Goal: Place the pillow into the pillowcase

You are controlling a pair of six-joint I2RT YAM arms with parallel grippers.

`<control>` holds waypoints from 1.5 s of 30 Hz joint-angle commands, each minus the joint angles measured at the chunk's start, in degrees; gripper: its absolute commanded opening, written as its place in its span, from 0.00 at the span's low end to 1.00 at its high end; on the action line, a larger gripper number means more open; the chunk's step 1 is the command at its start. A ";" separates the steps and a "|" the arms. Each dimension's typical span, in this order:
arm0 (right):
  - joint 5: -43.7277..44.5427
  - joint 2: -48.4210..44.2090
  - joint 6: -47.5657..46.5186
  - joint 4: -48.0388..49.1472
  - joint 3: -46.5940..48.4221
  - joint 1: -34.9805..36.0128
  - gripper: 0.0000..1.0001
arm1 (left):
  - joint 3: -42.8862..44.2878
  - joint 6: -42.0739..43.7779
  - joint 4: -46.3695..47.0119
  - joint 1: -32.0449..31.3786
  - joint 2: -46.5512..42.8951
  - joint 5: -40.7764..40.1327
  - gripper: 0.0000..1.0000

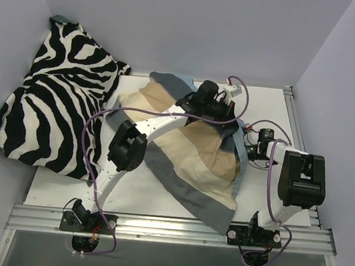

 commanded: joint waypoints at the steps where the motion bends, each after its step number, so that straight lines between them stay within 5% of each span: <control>1: -4.95 0.84 2.73 1.67 0.68 -0.23 0.00 | 2.28 -8.39 17.30 -5.94 -4.48 13.13 0.00; 4: -5.83 1.46 3.44 2.12 1.30 -1.11 0.00 | 2.03 -9.28 16.78 -5.77 -3.60 12.52 0.02; 5: -5.92 1.46 3.61 2.12 1.65 -1.89 0.00 | 2.11 -8.76 15.72 -5.50 -3.51 11.99 0.14; 6: -6.01 1.46 3.61 2.03 1.74 -2.59 0.00 | 2.46 -6.31 13.80 -5.15 -4.03 9.98 0.43; 9: -6.36 1.20 3.18 0.89 2.70 -5.50 0.00 | 3.43 5.07 0.72 -2.08 -8.49 4.10 0.66; 13: -6.98 1.37 1.95 -1.75 4.11 -8.31 0.00 | -4.90 19.08 -15.00 4.33 -18.15 -3.73 0.76; 18: -7.51 1.72 2.56 -2.01 4.29 -8.93 0.00 | -25.52 35.96 -24.45 5.23 -30.73 -6.30 0.80; 26: -7.51 1.99 3.61 -1.84 4.64 -9.02 0.00 | -31.38 32.47 -22.18 -2.85 -28.21 -1.56 0.76; 29: -7.68 1.99 4.40 -1.84 5.25 -8.76 0.00 | -27.08 31.59 -21.46 -7.77 -24.35 -0.24 0.44; 30: -7.86 1.99 4.67 -1.66 5.43 -8.58 0.00 | -25.59 31.16 -21.81 -8.83 -22.42 0.46 0.24; 33: -8.65 1.73 6.16 -0.70 5.52 -8.32 0.00 | -19.44 30.45 -22.26 -12.87 -20.91 5.56 0.00; 37: -9.44 0.41 8.18 1.23 5.34 -8.31 0.00 | -15.82 29.57 -22.43 -13.85 -22.66 17.41 0.00; 38: -10.05 -0.03 8.97 1.85 5.17 -8.23 0.00 | -15.82 29.14 -22.43 -13.76 -23.36 20.13 0.07; 40: -10.84 -1.78 12.39 4.21 5.43 -8.14 0.00 | -16.78 27.64 -22.61 -13.06 -26.79 20.51 0.48; 45: -12.16 -10.82 18.02 6.68 9.11 -9.37 0.00 | -24.84 15.90 -15.43 -0.63 -37.58 11.05 0.69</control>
